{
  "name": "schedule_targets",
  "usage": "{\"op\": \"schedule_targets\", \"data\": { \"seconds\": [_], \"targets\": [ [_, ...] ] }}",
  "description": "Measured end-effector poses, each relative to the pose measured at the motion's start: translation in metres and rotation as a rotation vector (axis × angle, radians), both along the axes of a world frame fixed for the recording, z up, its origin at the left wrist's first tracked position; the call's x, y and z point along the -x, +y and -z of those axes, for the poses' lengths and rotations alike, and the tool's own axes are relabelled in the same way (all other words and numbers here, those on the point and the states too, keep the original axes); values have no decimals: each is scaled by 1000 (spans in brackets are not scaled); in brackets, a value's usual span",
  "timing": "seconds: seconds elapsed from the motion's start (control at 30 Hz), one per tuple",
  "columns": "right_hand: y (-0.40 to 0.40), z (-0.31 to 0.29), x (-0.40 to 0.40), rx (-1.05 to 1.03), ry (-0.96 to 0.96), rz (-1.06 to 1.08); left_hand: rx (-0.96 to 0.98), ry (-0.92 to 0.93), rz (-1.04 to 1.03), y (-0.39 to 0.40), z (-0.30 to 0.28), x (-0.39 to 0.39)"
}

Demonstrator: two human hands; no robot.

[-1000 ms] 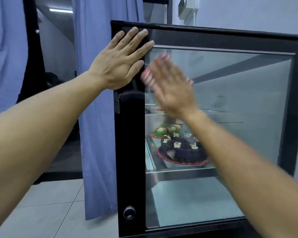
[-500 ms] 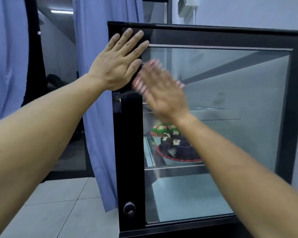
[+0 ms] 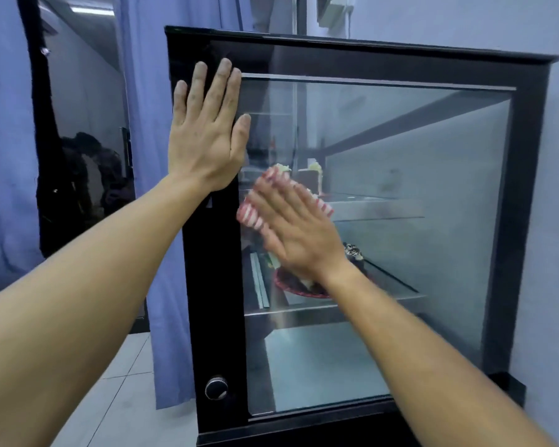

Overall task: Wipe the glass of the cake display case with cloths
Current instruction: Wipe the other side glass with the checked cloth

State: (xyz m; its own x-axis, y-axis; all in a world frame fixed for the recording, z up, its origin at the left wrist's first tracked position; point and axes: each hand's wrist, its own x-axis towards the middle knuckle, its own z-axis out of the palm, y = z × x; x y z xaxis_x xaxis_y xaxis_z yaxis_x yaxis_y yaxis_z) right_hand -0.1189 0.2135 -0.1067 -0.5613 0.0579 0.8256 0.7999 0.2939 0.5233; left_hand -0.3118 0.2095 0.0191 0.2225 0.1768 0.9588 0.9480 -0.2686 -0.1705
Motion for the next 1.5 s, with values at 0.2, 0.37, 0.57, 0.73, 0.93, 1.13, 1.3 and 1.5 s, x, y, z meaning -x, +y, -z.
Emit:
{"op": "schedule_targets", "data": {
  "seconds": [0.2,0.37,0.57,0.73,0.93,1.13,1.3,1.5],
  "targets": [
    [13,-21,-129,19,999,75,-31,-123,1,3,43,-11],
    [-5,64,-47,66,1325,49,-53,-177,-21,9,61,-16],
    [-3,-19,-2,31,296,-14,-76,-161,-9,9,61,-13],
    [4,-34,-153,60,1044,77,-80,-133,-41,10,62,-15],
    [-12,44,-18,114,1081,7,-83,-112,-50,9,64,-14],
    [-1,-24,-45,10,292,13,-86,-62,-31,11,64,-9],
    [5,2,-187,85,1441,73,-99,-79,-46,11,66,-13],
    [-8,60,-41,96,934,38,-104,-79,-63,13,68,-14]
  ]
}}
